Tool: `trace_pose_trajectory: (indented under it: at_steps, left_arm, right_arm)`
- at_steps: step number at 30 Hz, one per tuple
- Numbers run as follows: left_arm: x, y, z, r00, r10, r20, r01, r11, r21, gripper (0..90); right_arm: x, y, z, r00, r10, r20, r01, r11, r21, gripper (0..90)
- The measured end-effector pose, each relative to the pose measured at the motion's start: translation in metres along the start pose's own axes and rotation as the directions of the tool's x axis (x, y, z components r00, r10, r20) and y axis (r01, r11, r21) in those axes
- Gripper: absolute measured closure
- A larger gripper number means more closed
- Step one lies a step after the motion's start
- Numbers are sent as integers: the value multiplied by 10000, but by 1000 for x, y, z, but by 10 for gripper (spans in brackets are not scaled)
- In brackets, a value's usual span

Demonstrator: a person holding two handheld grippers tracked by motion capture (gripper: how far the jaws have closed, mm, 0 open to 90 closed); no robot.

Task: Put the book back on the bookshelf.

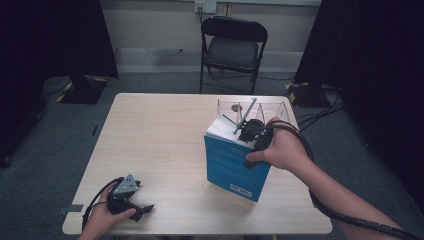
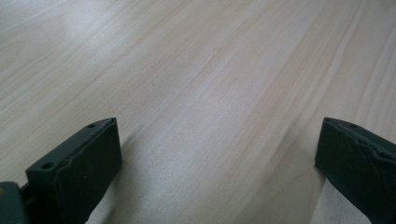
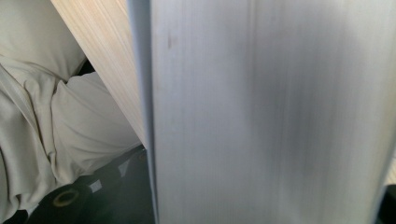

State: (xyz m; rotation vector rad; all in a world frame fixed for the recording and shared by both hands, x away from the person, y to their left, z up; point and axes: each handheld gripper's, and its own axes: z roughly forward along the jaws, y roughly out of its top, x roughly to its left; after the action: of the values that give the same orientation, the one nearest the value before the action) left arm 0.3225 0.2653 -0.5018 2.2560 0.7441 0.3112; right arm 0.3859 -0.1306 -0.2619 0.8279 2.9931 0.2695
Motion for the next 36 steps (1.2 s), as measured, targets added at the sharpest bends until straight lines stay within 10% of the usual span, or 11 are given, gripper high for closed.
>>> trace_pose_trajectory:
  at_steps: [36]
  left_arm:
    - [0,0,0,10000,-2,-3,2,10000,-2,0]
  right_arm:
    - [-30,-52,-8,9886,1503,64,-1502,9886,-111,615]
